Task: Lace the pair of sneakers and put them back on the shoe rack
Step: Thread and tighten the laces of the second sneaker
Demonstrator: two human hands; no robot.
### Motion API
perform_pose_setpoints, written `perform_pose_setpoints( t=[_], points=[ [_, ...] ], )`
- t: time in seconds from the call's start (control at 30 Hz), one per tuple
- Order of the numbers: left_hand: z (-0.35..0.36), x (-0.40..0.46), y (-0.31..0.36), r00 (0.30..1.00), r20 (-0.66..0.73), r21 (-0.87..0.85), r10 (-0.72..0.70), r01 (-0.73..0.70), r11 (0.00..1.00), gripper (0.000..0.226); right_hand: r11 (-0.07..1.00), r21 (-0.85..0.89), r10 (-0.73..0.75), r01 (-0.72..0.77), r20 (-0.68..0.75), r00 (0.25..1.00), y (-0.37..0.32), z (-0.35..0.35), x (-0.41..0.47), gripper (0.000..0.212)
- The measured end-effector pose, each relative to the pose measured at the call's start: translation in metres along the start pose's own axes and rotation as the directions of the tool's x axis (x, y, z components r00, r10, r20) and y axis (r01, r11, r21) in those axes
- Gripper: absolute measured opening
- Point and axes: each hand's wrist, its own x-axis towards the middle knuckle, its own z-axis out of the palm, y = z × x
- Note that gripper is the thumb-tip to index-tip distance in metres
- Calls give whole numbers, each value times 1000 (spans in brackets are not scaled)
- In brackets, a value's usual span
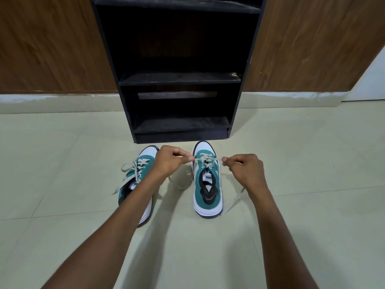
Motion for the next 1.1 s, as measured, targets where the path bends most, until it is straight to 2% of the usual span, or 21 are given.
perform_pose_setpoints(
  t=[0.07,0.1,0.13,0.2,0.27,0.33,0.43,0.5,0.57,0.6,0.67,0.77,0.87,0.93,0.97,1.03,1.1],
  points=[
    [-7,3,-11,996,-89,291,18,9,957,7,993,-84,74,-82,-94,993,9,-3,-2,24],
    [-7,2,-14,994,-109,377,17,26,926,6,987,-110,104,-117,-115,988,12,-3,-4,24],
    [-5,-1,-14,994,-109,450,16,35,892,3,982,-133,121,-135,-108,987,14,-2,-6,24],
    [6,-4,-12,999,-51,564,10,21,825,19,979,-156,128,-135,-51,990,19,3,-6,23],
    [15,-4,-8,998,55,580,-38,-1,815,21,991,-69,119,-116,47,992,20,8,-5,15],
    [16,-3,-5,988,126,532,-94,12,847,25,990,45,127,-135,157,979,17,11,-3,24],
    [16,-3,-4,982,134,482,-133,53,875,32,996,9,87,-94,284,955,13,12,-6,28],
    [15,-6,-4,974,124,373,-189,131,919,32,998,-58,44,-28,296,954,14,11,-6,21],
    [15,-9,-2,950,107,65,-293,287,956,32,996,-80,-3,27,287,958,13,10,-6,18],
    [16,-11,2,930,100,-133,-353,364,922,30,998,-52,-22,38,281,960,13,9,-5,19],
    [21,-13,9,901,101,-436,-421,421,795,29,995,96,-29,3,269,963,9,5,-6,23],
    [30,-17,15,914,154,-682,-376,374,629,36,873,467,15,-140,262,965,1,6,-7,30],
    [37,-21,19,915,209,-788,-344,366,495,41,669,725,-12,-164,232,973,-4,15,-9,34],
    [40,-19,19,912,243,-809,-330,378,450,51,480,855,-13,-197,231,973,-7,23,-7,32],
    [41,-18,18,914,258,-809,-314,382,447,56,397,892,-3,-215,235,972,-9,27,-7,29],
    [39,-18,16,919,295,-793,-261,388,469,59,301,925,3,-231,242,970,-11,32,-5,25],
    [36,-20,15,926,308,-777,-219,378,504,41,243,938,-12,-247,257,966,-11,35,-6,20]
  ],
)
